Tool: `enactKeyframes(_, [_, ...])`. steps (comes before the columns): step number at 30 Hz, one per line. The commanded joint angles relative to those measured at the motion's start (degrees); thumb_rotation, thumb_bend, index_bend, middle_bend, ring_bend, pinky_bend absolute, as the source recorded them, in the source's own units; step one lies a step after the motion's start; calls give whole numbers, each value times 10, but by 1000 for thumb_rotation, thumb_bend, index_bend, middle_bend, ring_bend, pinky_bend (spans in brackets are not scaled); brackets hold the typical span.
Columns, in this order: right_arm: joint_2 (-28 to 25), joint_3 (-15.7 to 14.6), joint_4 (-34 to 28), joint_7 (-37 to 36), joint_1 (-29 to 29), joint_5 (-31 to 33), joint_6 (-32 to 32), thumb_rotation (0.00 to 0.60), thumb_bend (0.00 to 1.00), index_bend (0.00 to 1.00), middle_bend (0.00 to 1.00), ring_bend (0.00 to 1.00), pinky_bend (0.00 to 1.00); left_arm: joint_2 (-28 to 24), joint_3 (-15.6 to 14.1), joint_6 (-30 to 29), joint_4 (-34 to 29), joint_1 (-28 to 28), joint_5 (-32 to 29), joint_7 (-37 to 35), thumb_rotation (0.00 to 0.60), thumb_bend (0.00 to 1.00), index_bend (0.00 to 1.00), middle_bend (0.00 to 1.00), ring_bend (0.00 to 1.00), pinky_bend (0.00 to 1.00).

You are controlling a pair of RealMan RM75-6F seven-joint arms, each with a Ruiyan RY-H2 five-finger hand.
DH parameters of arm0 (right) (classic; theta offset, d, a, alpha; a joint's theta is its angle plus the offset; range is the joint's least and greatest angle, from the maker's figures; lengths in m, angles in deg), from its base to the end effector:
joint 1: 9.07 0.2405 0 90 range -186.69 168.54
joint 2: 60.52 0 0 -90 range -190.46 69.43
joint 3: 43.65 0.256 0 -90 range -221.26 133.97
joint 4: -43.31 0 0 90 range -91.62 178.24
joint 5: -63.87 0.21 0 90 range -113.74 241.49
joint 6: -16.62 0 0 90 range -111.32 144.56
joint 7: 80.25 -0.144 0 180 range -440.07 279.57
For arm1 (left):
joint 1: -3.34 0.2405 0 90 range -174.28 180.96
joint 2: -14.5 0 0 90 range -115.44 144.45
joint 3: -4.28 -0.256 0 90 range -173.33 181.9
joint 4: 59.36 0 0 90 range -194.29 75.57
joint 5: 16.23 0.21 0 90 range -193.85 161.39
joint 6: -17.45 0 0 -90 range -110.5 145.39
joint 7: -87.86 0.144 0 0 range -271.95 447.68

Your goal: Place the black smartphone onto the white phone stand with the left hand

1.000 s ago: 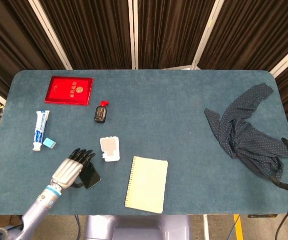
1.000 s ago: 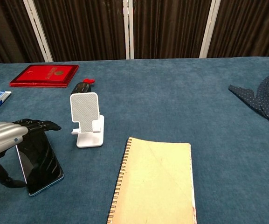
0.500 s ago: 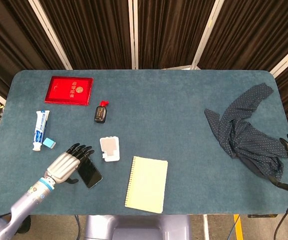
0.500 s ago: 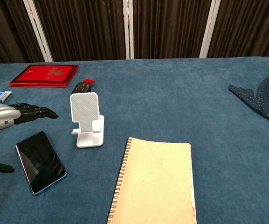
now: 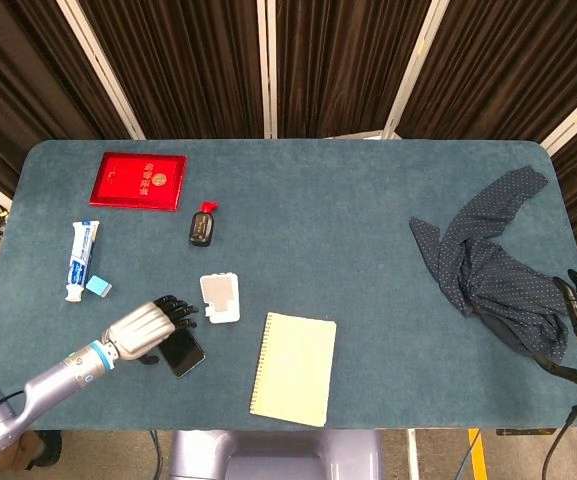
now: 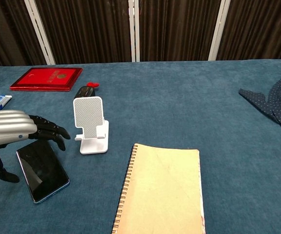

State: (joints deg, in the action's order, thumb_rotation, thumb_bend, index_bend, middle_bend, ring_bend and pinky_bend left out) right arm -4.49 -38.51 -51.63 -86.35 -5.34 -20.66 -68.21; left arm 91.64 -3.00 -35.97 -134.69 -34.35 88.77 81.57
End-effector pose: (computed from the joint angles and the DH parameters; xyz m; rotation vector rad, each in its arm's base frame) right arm -0.3136 -0.1830 0.2066 1.3272 -0.9005 0.9219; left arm -0.2418 0.2798 0.0098 -2.4013 -0.6801 -0.7098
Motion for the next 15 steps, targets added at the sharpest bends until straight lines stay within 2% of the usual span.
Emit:
enactKeyframes(1, [0, 0, 1, 0, 1, 2, 3, 600, 0, 0, 0, 0, 0, 9, -10, 0, 18, -6, 2, -13, 600, 0, 227, 101, 129, 168])
enactKeyframes(15, [-1, 1, 1, -1, 3, 8, 10, 600, 0, 0, 0, 0, 0, 32, -24, -2, 65, -15, -7, -13, 600, 0, 239, 101, 140, 184])
